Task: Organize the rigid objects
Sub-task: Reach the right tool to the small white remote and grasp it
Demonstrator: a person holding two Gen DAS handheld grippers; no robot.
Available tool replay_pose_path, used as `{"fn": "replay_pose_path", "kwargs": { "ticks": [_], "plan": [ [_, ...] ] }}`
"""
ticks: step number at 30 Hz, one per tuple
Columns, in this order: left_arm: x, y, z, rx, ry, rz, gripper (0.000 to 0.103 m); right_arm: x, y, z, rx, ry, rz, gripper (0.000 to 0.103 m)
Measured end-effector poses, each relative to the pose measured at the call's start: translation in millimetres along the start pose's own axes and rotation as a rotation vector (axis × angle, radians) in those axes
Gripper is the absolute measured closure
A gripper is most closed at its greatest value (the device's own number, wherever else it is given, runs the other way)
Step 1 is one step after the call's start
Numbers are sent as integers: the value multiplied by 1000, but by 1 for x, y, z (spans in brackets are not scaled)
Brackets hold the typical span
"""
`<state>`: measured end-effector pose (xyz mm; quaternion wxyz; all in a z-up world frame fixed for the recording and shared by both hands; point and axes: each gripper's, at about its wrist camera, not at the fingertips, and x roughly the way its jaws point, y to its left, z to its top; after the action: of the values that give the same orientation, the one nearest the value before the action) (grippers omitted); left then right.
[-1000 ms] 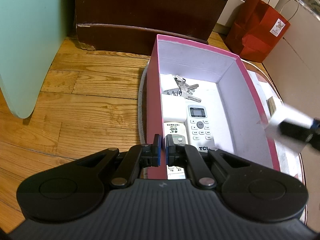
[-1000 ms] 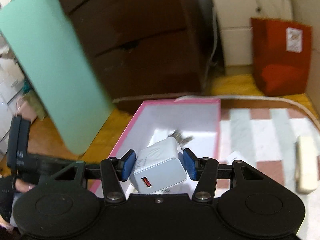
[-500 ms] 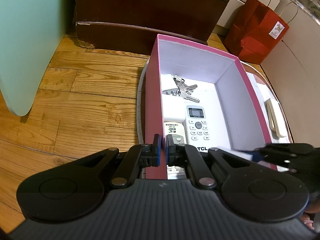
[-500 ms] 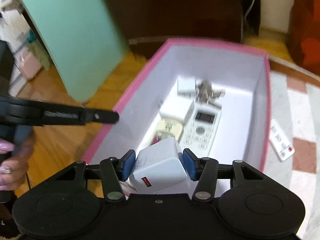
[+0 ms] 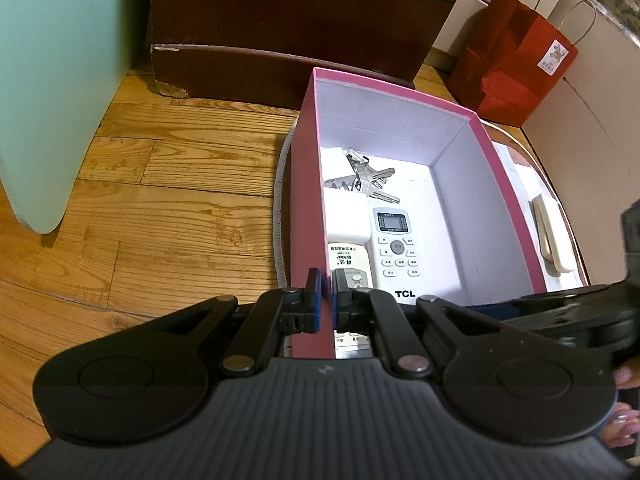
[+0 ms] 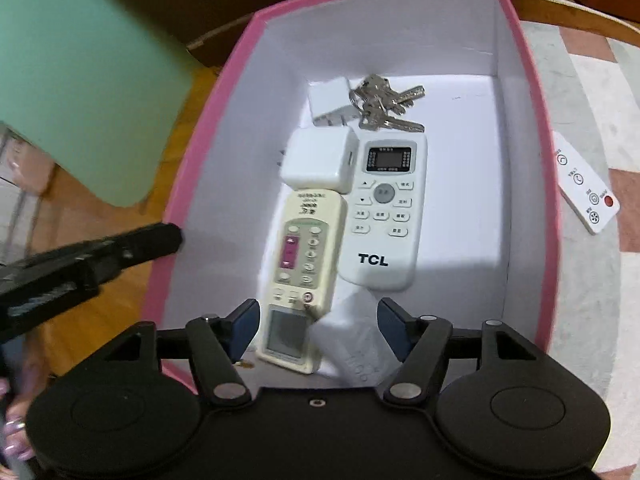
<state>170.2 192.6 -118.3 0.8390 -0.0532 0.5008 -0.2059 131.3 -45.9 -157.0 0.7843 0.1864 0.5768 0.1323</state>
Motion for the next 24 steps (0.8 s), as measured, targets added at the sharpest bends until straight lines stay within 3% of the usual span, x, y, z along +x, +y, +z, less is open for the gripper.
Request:
{"fn": "replay_pose_path", "kwargs": {
  "ticks": [3, 6, 7, 9, 14, 17, 21, 24],
  "plan": [
    [0, 0, 0, 1, 0, 2, 99, -29, 3, -5, -56, -98, 50, 38],
    [0, -2, -1, 5, 0, 7, 99, -72, -4, -20, -125, -301, 69, 38],
    [1, -2, -1, 8, 0, 10, 99, -86, -10, -29, -169, -376, 46, 38],
    [1, -4, -1, 13, 0, 15, 99, -100, -25, -42, -238, -438, -37, 38],
    [2, -4, 0, 16, 4, 17, 99, -114, -84, -52, -90, -461, -173, 38],
    [2, 0, 1, 2, 8, 3, 99, -104, -101, -49, -77, -424, -245, 38],
    [2, 3, 1, -12, 10, -9, 99, -78, -98, -42, -223, -372, -348, 38],
    [2, 2, 1, -6, 12, -4, 99, -53, -105, -23, -322, -278, -368, 38]
  ]
}}
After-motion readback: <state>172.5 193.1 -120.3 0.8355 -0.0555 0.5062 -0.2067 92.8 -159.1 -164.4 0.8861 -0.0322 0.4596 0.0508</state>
